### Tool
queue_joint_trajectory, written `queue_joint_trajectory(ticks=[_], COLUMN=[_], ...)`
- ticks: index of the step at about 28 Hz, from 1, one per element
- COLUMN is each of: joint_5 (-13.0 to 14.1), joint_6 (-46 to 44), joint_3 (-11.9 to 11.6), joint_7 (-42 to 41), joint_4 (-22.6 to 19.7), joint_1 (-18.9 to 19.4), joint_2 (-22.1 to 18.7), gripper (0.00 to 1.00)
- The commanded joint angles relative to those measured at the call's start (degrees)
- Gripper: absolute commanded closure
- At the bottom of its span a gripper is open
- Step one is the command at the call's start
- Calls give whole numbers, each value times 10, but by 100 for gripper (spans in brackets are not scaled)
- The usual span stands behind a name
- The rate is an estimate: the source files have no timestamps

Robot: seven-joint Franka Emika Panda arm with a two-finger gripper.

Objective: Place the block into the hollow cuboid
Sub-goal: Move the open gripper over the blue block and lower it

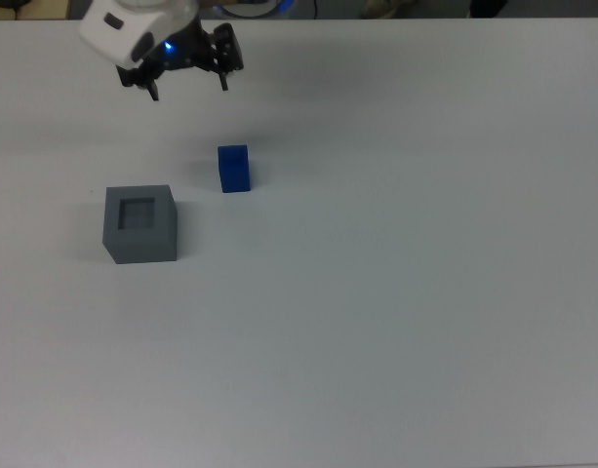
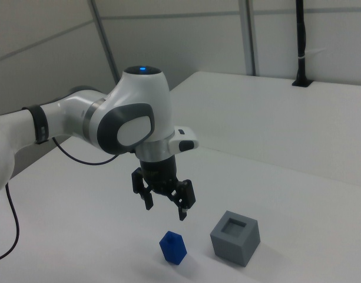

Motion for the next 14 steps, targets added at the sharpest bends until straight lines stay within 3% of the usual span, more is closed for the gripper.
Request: queue_joint_trajectory(ticks=[1, 9, 14], joint_5=[-6, -10, -15], joint_6=[54, 66, 92], joint_3=[20, 44, 45], joint_7=[11, 27, 30], joint_4=[-42, -40, -31], joint_1=[3, 5, 20], joint_2=[-7, 44, 82], gripper=[0, 0, 0])
